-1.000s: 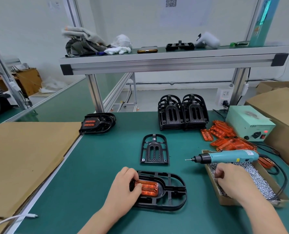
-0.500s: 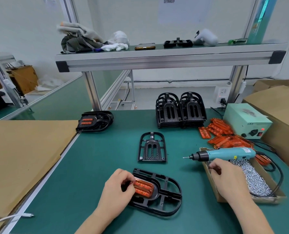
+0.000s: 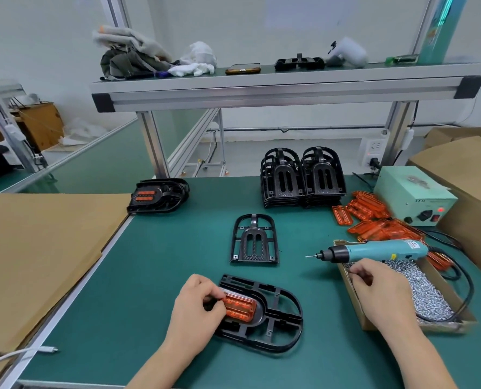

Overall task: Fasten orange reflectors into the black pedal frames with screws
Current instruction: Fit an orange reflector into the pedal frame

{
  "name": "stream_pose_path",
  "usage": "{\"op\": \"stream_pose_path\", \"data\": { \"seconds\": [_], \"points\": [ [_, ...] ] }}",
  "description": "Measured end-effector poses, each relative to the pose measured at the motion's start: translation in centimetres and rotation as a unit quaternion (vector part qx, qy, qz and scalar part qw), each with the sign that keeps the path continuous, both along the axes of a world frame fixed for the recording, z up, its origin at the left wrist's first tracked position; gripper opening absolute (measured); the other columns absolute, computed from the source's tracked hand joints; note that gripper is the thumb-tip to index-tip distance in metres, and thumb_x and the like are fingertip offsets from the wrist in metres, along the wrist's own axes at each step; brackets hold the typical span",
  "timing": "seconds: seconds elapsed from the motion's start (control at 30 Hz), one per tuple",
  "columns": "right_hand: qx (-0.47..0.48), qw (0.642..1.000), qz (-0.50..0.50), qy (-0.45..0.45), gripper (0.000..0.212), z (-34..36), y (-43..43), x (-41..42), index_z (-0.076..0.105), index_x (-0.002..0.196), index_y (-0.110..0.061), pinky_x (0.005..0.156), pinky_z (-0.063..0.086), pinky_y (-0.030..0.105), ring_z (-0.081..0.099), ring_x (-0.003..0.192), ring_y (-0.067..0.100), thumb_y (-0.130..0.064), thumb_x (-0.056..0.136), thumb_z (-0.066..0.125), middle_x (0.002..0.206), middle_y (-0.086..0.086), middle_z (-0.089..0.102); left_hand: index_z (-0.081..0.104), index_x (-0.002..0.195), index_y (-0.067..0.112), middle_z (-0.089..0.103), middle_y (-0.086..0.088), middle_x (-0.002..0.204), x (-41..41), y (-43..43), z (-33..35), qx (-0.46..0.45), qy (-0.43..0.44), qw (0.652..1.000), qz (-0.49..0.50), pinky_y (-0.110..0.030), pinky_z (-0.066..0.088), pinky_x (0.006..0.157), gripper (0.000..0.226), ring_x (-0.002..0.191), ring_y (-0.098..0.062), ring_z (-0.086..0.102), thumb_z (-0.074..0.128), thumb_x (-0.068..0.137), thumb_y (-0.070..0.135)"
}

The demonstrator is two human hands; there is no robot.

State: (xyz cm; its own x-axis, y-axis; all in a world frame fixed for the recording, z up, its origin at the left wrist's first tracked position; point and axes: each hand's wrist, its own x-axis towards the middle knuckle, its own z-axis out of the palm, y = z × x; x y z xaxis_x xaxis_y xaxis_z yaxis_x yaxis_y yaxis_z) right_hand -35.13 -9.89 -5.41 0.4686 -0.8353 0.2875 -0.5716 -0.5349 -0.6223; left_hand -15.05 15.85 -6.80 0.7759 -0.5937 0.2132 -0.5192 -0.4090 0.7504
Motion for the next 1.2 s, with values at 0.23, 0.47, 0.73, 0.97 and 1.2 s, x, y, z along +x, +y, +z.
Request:
{"op": "stream_pose_path", "data": {
  "seconds": [0.23, 0.47, 0.73, 0.97, 1.2],
  "points": [
    [0.003, 1.0, -0.015, 0.019, 0.024, -0.3, -0.2, -0.2, 0.067, 0.075, -0.023, 0.069, 0.039, 0.032, 0.057, 0.07, 0.024, -0.001, 0.081, 0.074, 0.071, -0.009, 0.063, 0.056, 0.066, 0.031, 0.05, 0.008, 0.092, 0.0, -0.5, 0.4, 0.069, 0.006, 0.997, -0.025, -0.011, 0.037, 0.069, 0.027, 0.081, -0.005, 0.052, 0.067, 0.076, 0.008],
    [0.011, 0.996, -0.046, -0.07, 0.02, -0.2, -0.2, -0.3, 0.071, 0.076, -0.023, 0.07, 0.036, 0.027, 0.062, 0.073, 0.019, -0.006, 0.084, 0.075, 0.073, -0.015, 0.068, 0.053, 0.076, 0.034, 0.05, 0.01, 0.085, -0.9, -0.6, 0.7, 0.077, -0.018, 0.997, -0.011, -0.015, 0.041, 0.067, 0.026, 0.074, -0.005, 0.052, 0.067, 0.077, 0.012],
    [0.035, 0.998, -0.037, -0.026, 0.02, 0.4, -0.2, -0.6, 0.071, 0.072, -0.027, 0.068, 0.036, 0.029, 0.061, 0.075, 0.017, -0.012, 0.084, 0.077, 0.074, -0.017, 0.068, 0.055, 0.09, 0.031, 0.052, 0.011, 0.089, -1.5, -1.3, 2.8, 0.113, -0.079, 0.99, -0.011, -0.025, 0.041, 0.077, 0.015, 0.084, -0.011, 0.052, 0.063, 0.088, 0.044],
    [0.011, 0.995, -0.049, -0.086, 0.018, 0.8, 0.3, -0.1, 0.066, 0.074, -0.025, 0.067, 0.04, 0.033, 0.061, 0.072, 0.012, -0.013, 0.085, 0.073, 0.072, -0.015, 0.065, 0.072, 0.093, 0.023, 0.059, 0.017, 0.095, -3.2, -3.8, 4.7, 0.002, -0.123, 0.991, -0.054, -0.021, 0.035, 0.091, 0.008, 0.098, -0.007, 0.049, 0.072, 0.087, 0.019],
    [0.024, 0.999, -0.037, 0.005, 0.026, 0.9, 0.0, -0.3, 0.063, 0.071, -0.031, 0.07, 0.042, 0.036, 0.057, 0.083, 0.025, -0.014, 0.087, 0.074, 0.082, -0.003, 0.063, 0.072, 0.078, 0.025, 0.061, 0.014, 0.083, -5.5, -6.2, 5.2, -0.042, 0.001, 0.992, -0.118, -0.01, 0.04, 0.073, 0.018, 0.083, -0.002, 0.058, 0.069, 0.084, 0.009]
  ]
}}
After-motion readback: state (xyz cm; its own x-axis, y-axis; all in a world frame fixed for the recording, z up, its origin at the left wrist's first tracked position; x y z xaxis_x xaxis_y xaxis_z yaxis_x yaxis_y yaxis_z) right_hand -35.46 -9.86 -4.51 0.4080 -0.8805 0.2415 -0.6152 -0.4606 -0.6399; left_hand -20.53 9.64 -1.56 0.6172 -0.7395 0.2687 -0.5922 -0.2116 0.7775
